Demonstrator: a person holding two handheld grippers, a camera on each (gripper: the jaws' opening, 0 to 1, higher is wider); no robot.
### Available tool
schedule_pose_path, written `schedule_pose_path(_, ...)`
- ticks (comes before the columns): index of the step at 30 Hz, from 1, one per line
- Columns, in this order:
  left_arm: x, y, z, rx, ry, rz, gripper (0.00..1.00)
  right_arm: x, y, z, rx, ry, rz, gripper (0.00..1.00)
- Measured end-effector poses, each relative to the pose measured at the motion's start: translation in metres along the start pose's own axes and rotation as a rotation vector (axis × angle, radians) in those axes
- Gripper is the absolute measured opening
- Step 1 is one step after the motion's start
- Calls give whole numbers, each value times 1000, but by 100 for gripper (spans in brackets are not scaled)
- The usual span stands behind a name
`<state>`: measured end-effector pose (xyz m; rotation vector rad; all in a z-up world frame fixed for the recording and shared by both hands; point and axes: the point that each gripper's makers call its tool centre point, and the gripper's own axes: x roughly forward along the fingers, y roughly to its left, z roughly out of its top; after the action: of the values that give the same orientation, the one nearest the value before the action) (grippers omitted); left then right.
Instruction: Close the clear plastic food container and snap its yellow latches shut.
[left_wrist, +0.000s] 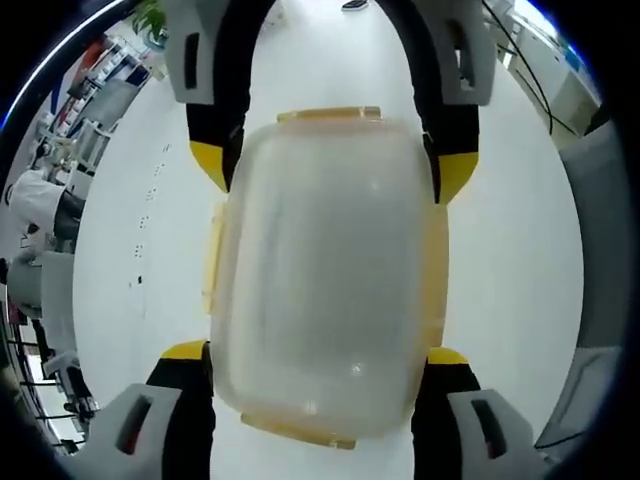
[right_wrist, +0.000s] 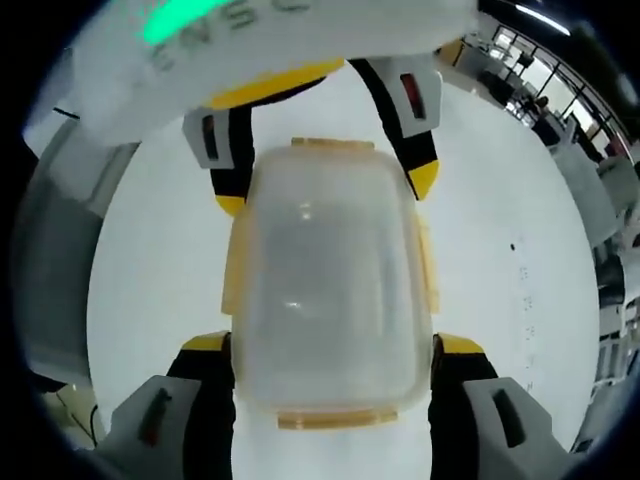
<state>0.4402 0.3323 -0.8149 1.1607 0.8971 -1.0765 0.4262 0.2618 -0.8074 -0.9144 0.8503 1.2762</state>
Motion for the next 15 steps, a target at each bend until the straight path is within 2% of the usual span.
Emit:
schedule_pose_path(5,0,0,0,0,3,-1,79,-1,0,1,5,-34,3,78)
schedule_pose_path(7,-1,1,0,-4,-8,-1,79,-1,1,3,6,-42,4,78)
schedule_pose_path(9,-2,1,0,-14,-28,1,79,-1,-1,5,15,-80,-2,79)
schedule_pose_path(10,-2,2,0,-13,-42,6,80,-2,-1,7,22,-116,-11,79)
schedule_pose_path(12,-1,3,4,-59,-99,18,81,-4,-1,7,43,-139,-29,78)
schedule_pose_path(13,0,4,5,-69,-110,20,82,-4,-2,7,49,-148,-39,78)
schedule_pose_path(14,-1,4,7,-102,-145,25,84,-4,-2,8,63,-175,-46,78)
schedule_pose_path(15,0,3,5,-114,-149,26,86,-6,-3,12,74,-218,-65,78)
